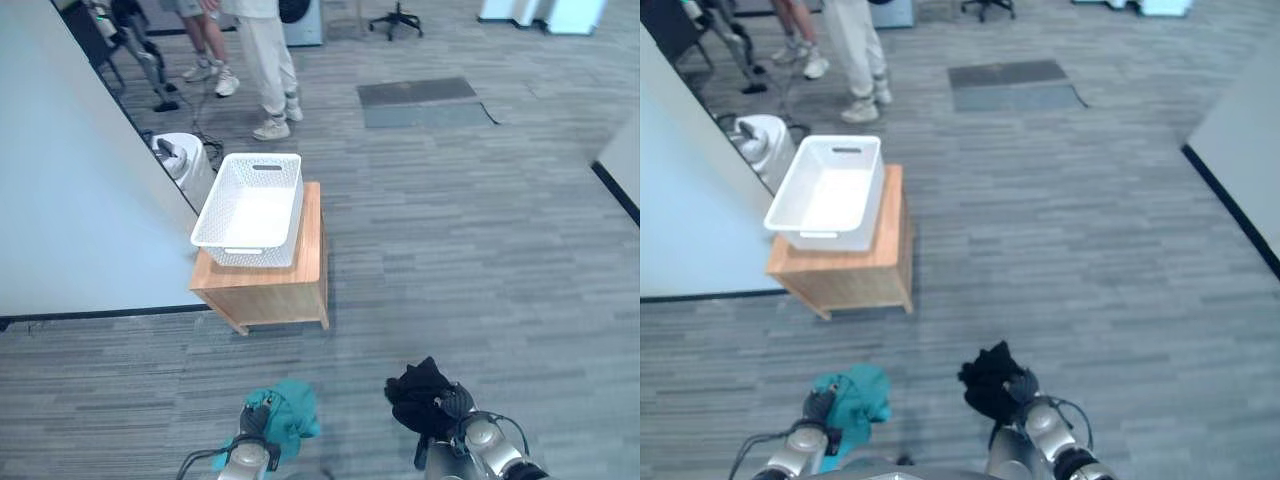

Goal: Tidy up the quilt and then pick up the clothes from the bed and put them into the laundry hamper.

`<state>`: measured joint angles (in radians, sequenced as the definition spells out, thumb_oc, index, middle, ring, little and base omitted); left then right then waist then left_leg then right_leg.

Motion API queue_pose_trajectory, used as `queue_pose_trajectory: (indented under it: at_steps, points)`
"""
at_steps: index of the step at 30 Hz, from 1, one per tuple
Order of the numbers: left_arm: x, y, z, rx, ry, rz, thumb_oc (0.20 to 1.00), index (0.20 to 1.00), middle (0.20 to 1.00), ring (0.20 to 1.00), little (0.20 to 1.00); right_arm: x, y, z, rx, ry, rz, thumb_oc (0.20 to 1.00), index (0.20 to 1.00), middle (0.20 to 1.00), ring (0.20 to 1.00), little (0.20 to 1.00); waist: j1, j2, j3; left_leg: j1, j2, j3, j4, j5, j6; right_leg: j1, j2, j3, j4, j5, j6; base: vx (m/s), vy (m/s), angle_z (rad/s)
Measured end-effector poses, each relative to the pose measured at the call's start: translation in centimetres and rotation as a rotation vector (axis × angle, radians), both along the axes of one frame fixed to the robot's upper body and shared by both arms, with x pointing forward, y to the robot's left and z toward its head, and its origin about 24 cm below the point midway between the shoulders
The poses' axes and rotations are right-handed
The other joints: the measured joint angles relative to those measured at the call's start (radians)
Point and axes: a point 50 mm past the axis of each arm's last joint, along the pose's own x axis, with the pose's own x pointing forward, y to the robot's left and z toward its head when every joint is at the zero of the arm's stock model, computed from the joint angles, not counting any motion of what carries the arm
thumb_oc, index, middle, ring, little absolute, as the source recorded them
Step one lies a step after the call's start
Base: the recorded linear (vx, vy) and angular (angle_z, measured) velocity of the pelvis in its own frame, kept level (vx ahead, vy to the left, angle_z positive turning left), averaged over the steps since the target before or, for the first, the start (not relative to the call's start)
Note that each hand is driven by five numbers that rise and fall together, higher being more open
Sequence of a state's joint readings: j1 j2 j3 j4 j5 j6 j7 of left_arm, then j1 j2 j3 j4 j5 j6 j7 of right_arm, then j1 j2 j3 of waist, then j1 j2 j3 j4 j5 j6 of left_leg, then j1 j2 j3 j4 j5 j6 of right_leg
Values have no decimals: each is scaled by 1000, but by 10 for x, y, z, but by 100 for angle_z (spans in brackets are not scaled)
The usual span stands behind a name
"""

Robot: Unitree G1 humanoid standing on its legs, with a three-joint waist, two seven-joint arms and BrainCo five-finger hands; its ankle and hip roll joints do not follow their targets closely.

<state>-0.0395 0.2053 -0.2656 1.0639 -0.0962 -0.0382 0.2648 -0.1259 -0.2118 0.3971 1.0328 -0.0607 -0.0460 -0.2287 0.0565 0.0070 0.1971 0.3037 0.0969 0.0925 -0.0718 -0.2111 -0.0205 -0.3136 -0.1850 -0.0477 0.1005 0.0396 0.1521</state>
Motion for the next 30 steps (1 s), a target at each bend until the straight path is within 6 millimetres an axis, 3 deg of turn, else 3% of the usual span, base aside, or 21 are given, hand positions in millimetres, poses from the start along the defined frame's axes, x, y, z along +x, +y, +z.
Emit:
queue_pose_trajectory:
  at_steps: [1, 4, 5, 6, 7, 9, 12, 13, 15, 16, 18, 19, 20, 21, 22, 24, 26, 27, 28, 29, 30]
  points:
    - [-12, 3, -6, 12, 57, 10, 200, 200, 200, 200, 200, 2, -1, -1, 0, 20, -21, 200, 200, 200, 200, 200, 3, 11, 1, 2, 48, -17, 62, 4, -15, 4, 48, -19, 97, 32, -3, 485, -388, 122]
    - [-10, -2, -6, -10, 46, 25, 200, 200, 200, 200, 200, 3, -7, 0, -6, 18, -27, 200, 200, 200, 200, 200, -3, -11, 1, -148, 111, -47, 414, 34, -43, 50, 80, -63, 117, 58, -83, 323, -337, 50]
    - [-9, -3, -5, -31, 30, 57, 200, 200, 200, 200, 200, 17, -12, 8, -22, -23, -18, 200, 200, 200, 200, 200, 24, 3, 13, -271, 124, -52, 647, 139, -19, 99, 118, -89, 96, 23, -146, 328, -381, 33]
    - [0, -4, -2, -35, 6, 56, 200, 200, 200, 200, 200, 18, -14, 10, -28, -29, -15, 200, 200, 200, 200, 200, 22, -5, 30, -349, 164, -36, 767, 219, -26, 147, 124, -132, 55, 20, -165, 323, -293, 61]
    - [13, -3, 3, -35, -34, 49, 200, 200, 200, 200, 200, 18, -15, 10, -33, -25, -17, 200, 200, 200, 200, 200, 23, -16, 43, -399, 194, 34, 827, 172, -27, 209, 119, -164, 4, 32, -179, 243, -12, 95]
    - [23, -2, 12, -42, -117, 22, 200, 200, 200, 200, 200, 14, -16, 9, -32, -38, 2, 200, 200, 200, 200, 200, 31, -68, 61, -474, 169, 230, 698, 103, -30, 297, 112, -202, -93, 20, -164, 442, -86, 73]
    - [20, -5, 12, -71, -117, 14, 200, 200, 200, 200, 200, 1, -37, 13, -36, -36, 17, 200, 200, 200, 200, 200, 11, -35, 71, -507, 113, 430, 401, 123, -19, 413, 155, -330, -181, -3, -158, 431, -106, 89]
    - [19, 1, 13, -59, -114, 26, 200, 200, 200, 200, 200, -3, -41, 16, -38, -41, 28, 200, 200, 200, 200, 200, -10, -32, 71, -512, 116, 549, 324, 150, -26, 436, 184, -385, -180, -20, -158, 383, -72, 79]
    - [13, 19, 14, -10, -95, 38, 200, 200, 200, 200, 200, -2, -39, 16, -29, -41, 44, 200, 200, 200, 200, 200, -6, -54, 69, -528, 124, 679, 312, 170, -3, 493, 219, -496, -174, -68, -120, 413, 11, 70]
    - [11, 23, 13, -4, -87, 51, 200, 200, 200, 200, 200, -3, -39, 16, -26, -42, 46, 200, 200, 200, 200, 200, -10, -74, 68, -527, 119, 690, 322, 175, 11, 500, 221, -515, -160, -78, -117, 331, 152, 44]
    - [3, 27, 9, -14, -55, 90, 200, 200, 200, 200, 200, -3, -38, 17, -16, -40, 59, 200, 200, 200, 200, 200, -15, -87, 66, -495, 86, 693, 359, 139, 71, 514, 214, -534, -73, -131, -46, 389, 151, 45]
    - [-8, 23, 1, -40, -1, 131, 200, 200, 200, 200, 200, -5, -43, 20, -27, -49, 64, 200, 200, 200, 200, 200, -33, -56, 62, -444, 80, 700, 381, 98, 126, 509, 209, -533, 95, -179, 27, 481, 84, 134]
    - [-19, 24, -5, -34, 66, 146, 200, 200, 200, 200, 200, -23, -40, 16, -8, -30, 68, 200, 200, 200, 200, 200, -67, -48, 35, -369, 21, 622, 280, 106, 187, 378, 97, -534, 576, -165, 83, 469, 1, 168]
    - [-15, 29, -2, -19, 48, 136, 200, 200, 200, 200, 200, -27, -36, 16, 11, -29, 77, 200, 200, 200, 200, 200, -81, -70, 25, -352, -6, 554, 247, 98, 182, 295, 39, -507, 752, -81, 93, 479, -120, 216]
    - [-5, 38, 5, 8, 5, 113, 200, 200, 200, 200, 200, -19, -29, 20, 39, -61, 88, 200, 200, 200, 200, 200, -100, -105, 26, -339, -55, 490, 191, 121, 167, 152, -12, -393, 893, -119, 76, 276, -132, 170]
    - [4, 40, 11, 16, -33, 103, 200, 200, 200, 200, 200, -8, -30, 27, 38, -105, 92, 200, 200, 200, 200, 200, -105, -97, 30, -320, -80, 446, 139, 149, 164, 64, -41, -318, 813, -165, 39, 246, -173, 129]
    - [6, 43, 14, 31, -54, 83, 200, 200, 200, 200, 200, -1, -32, 33, 42, -143, 77, 200, 200, 200, 200, 200, -93, -60, 28, -284, -90, 387, 106, 153, 155, 68, -54, -253, 475, -193, -8, 479, -400, 100]
    - [3, 44, 14, 32, -55, 84, 200, 200, 200, 200, 200, 1, -32, 36, 46, -160, 81, 200, 200, 200, 200, 200, -83, -50, 23, -272, -101, 328, 97, 145, 117, 72, -53, -205, 360, -194, -6, 479, -526, 105]
    - [5, 45, 15, 36, -65, 82, 200, 200, 200, 200, 200, -1, -32, 36, 49, -163, 83, 200, 200, 200, 200, 200, -98, -50, 12, -273, -103, 293, 85, 152, 122, 103, -20, -112, 210, -191, -3, 282, -410, 145]
    - [1, 49, 15, 45, -61, 100, 200, 200, 200, 200, 200, -4, -31, 35, 55, -163, 81, 200, 200, 200, 200, 200, -113, -42, 11, -264, -114, 194, 80, 164, 108, 153, -3, 30, -16, -165, 7, 281, -410, 145]
    - [6, 47, 16, 44, -66, 95, 200, 200, 200, 200, 200, -5, -31, 35, 58, -163, 77, 200, 200, 200, 200, 200, -121, -38, 9, -269, -110, 174, 78, 167, 115, 162, 25, 149, -84, -134, 15, 242, -268, 176]
